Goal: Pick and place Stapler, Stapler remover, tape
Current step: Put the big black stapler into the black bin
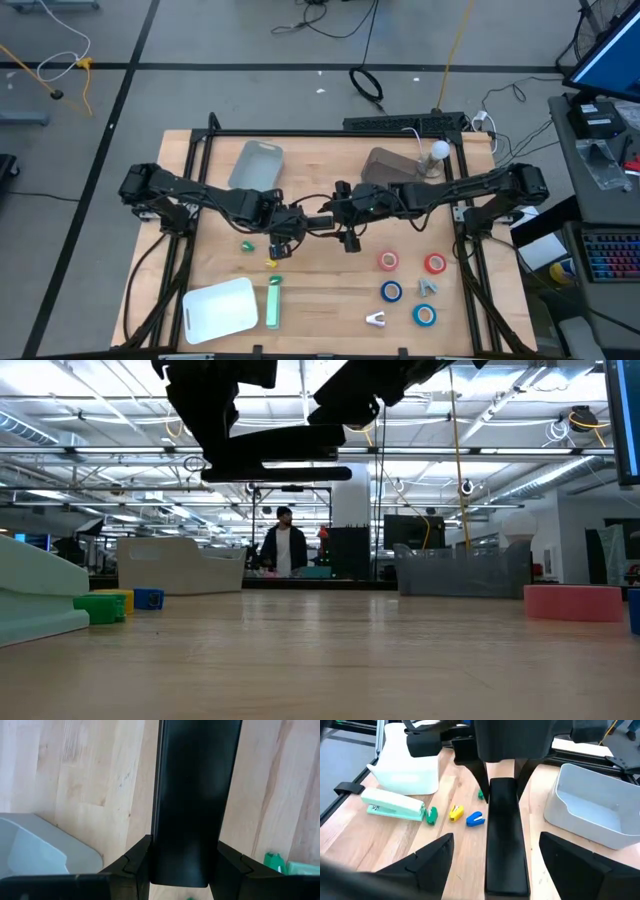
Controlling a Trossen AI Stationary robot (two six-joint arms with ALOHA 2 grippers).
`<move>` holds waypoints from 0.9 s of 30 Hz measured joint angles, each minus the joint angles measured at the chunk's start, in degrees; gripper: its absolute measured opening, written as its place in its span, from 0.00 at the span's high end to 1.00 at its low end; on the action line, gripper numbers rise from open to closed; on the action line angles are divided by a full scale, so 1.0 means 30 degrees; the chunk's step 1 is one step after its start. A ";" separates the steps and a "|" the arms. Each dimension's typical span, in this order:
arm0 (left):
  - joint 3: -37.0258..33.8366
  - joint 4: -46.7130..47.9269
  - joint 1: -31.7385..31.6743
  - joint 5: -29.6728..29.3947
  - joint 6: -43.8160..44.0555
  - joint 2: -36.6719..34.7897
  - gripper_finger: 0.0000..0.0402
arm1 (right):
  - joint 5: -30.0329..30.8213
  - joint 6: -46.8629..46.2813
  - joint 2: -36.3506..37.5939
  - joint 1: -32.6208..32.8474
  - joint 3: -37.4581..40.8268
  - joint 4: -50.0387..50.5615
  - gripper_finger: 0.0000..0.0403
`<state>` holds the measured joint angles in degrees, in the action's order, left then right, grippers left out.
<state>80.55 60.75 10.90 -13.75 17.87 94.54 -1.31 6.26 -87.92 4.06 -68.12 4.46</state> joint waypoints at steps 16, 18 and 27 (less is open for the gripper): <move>-0.0007 -0.1744 0.0000 0.0018 -0.0540 -0.0007 0.64 | -0.0078 -0.0346 -0.0029 -0.0373 0.0007 0.0389 0.29; -0.0007 -0.1953 0.0000 0.0018 -0.0784 -0.0007 0.64 | -0.0084 -0.0357 -0.0022 -0.0373 0.0007 0.0647 0.29; -0.0007 -0.1916 -0.0022 -0.0310 -0.0780 -0.0007 0.64 | -0.0093 -0.0862 -0.0022 -0.0373 0.0009 0.1332 0.29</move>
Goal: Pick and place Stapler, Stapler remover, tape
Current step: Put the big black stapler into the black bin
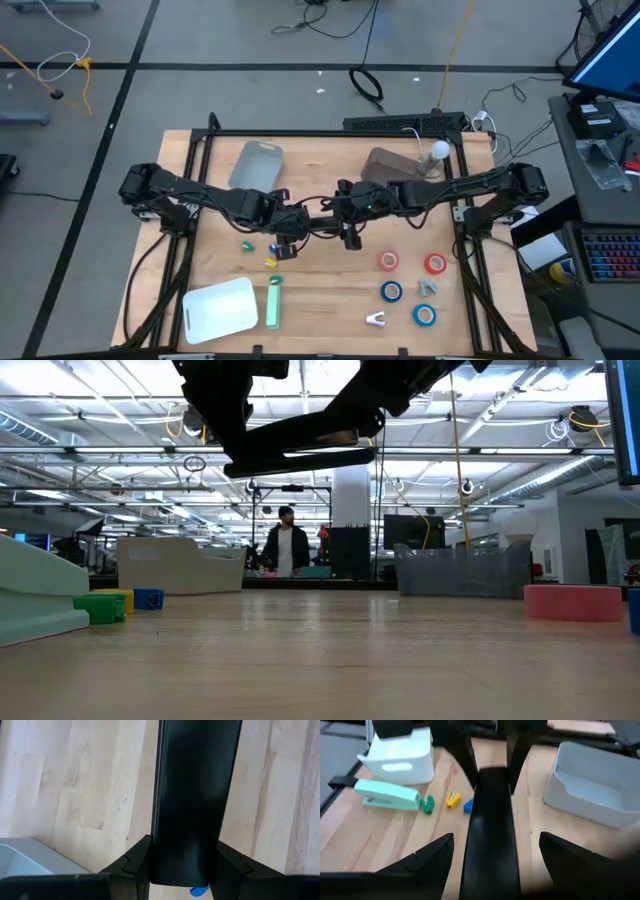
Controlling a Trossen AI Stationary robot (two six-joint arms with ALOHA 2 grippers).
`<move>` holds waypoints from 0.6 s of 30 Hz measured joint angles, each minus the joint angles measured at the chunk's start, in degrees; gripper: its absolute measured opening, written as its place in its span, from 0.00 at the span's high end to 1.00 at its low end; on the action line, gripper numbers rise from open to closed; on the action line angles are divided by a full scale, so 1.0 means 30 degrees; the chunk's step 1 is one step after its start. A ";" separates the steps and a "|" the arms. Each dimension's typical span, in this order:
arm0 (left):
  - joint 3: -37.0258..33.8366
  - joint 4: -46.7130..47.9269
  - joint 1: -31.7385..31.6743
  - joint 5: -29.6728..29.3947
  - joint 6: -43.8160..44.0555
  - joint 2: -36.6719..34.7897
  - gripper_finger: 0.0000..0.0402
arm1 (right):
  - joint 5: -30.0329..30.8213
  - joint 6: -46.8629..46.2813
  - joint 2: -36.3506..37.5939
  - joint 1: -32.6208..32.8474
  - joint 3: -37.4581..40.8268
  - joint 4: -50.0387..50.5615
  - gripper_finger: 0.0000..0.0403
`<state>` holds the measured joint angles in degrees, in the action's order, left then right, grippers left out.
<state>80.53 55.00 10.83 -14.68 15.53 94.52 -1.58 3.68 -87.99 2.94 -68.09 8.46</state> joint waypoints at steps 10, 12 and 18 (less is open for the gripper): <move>-0.0007 -0.0151 -0.0151 -0.0021 -0.0014 0.0745 0.64 | 0.0130 -0.0589 0.0013 0.0000 -0.1377 0.1924 0.29; -0.0022 -0.0038 -0.0182 -0.0012 -0.0015 0.0823 0.64 | 0.0516 -0.0537 0.0028 -0.0009 -0.1653 0.2753 0.29; 0.0007 -0.0513 -0.0306 -0.0146 -0.0051 0.0787 0.64 | 0.0524 -0.1503 -0.0007 -0.0248 -0.1823 0.4015 0.29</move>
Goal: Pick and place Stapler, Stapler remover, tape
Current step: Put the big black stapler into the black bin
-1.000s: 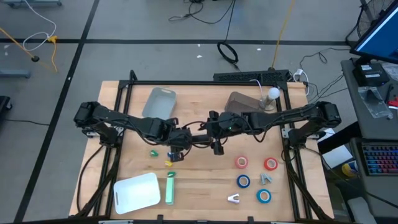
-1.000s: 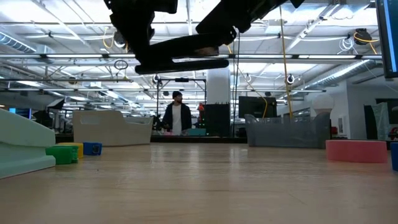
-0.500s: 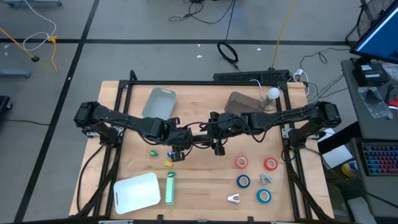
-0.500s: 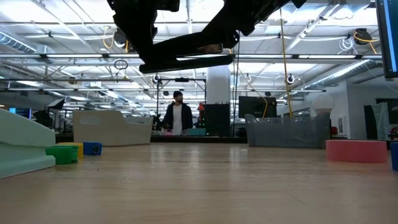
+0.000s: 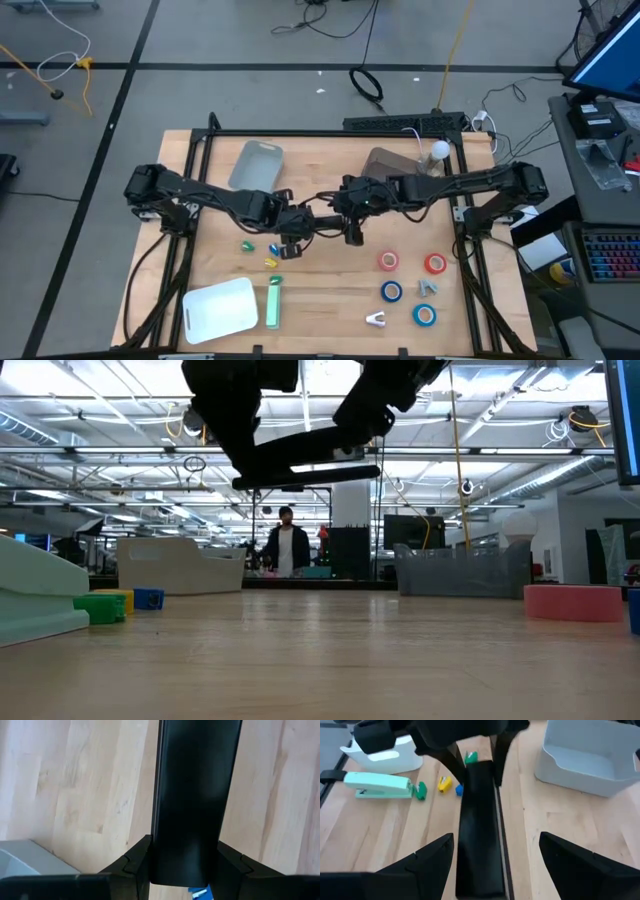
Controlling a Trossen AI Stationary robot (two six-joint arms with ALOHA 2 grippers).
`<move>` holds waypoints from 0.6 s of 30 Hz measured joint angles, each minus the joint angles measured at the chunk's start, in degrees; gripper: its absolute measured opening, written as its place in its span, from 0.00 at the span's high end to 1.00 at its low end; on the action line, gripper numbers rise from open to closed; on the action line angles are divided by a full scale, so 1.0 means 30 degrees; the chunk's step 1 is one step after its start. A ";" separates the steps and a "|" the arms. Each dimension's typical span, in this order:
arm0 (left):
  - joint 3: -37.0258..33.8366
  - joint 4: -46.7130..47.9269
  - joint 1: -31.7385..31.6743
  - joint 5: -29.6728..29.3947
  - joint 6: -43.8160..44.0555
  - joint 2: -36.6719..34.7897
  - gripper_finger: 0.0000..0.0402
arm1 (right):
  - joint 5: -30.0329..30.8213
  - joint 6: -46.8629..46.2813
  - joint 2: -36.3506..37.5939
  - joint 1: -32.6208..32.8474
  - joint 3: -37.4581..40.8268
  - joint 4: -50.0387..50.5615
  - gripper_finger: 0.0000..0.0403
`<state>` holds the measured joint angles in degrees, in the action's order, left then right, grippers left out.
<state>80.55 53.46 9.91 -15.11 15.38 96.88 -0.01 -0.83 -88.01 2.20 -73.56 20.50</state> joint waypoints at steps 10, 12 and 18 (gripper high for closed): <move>0.0000 -0.0099 -0.0051 0.0022 -0.0095 -0.0007 0.64 | -0.0523 -0.0017 -0.1221 -0.0123 -0.0025 -0.0258 0.31; 0.0000 -0.0113 -0.0051 0.0036 -0.0102 -0.0007 0.64 | -0.0546 -0.0010 -0.1540 -0.0117 0.0006 -0.0238 0.32; 0.0000 0.0032 -0.0051 0.0022 -0.0197 -0.0017 0.64 | -0.0589 0.0257 -0.1687 -0.0117 -0.0682 -0.0095 0.32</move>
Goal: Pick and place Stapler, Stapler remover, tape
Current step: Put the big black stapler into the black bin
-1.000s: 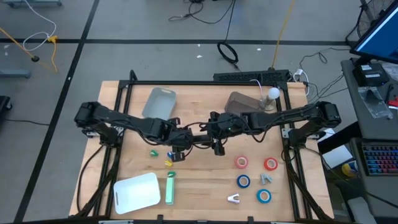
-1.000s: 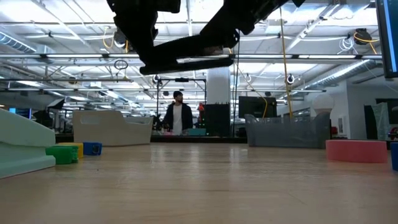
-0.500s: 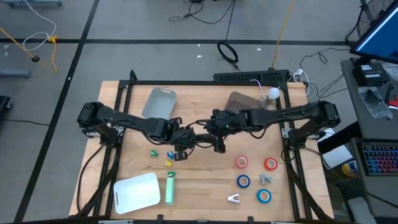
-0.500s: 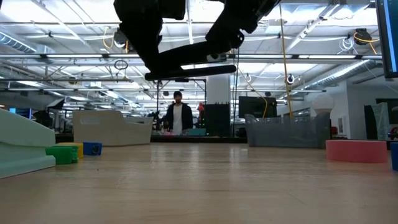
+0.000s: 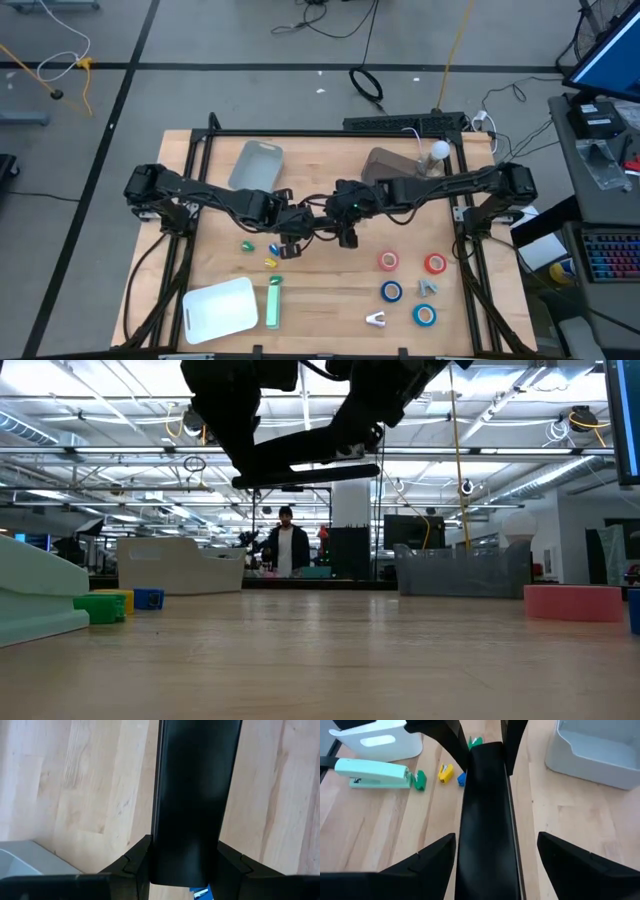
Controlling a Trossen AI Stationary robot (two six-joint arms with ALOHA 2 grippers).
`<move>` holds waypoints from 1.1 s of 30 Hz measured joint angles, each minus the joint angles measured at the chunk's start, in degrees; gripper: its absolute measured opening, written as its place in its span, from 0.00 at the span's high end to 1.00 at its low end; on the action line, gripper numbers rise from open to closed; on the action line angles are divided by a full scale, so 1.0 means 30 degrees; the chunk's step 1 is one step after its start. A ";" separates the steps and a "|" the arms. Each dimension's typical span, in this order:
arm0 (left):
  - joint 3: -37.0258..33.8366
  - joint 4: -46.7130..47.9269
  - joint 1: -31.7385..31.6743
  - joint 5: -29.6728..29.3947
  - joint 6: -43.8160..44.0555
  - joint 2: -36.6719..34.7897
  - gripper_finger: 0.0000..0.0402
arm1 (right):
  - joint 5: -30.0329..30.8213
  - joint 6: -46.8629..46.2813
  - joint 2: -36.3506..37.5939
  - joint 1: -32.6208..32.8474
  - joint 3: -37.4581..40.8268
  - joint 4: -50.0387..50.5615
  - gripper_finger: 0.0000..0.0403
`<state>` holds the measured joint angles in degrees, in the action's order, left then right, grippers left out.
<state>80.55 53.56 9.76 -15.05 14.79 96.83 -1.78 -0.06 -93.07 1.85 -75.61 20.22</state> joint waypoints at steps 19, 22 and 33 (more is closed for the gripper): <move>0.0000 0.0050 -0.0051 -0.0022 -0.0372 0.0002 0.64 | -0.0043 0.0097 0.0004 0.0000 -0.0207 0.0230 0.47; 0.0000 0.0045 -0.0036 -0.0022 -0.0364 0.0002 0.64 | -0.0532 0.0090 0.0004 0.0000 -0.0207 0.0305 0.54; 0.0000 0.0037 -0.0036 0.0029 -0.0262 0.0002 0.64 | -0.0503 0.0156 0.0004 0.0022 -0.0207 0.0420 0.65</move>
<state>80.55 53.67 9.65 -14.96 14.00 96.84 -3.29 0.40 -93.06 1.91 -76.23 21.47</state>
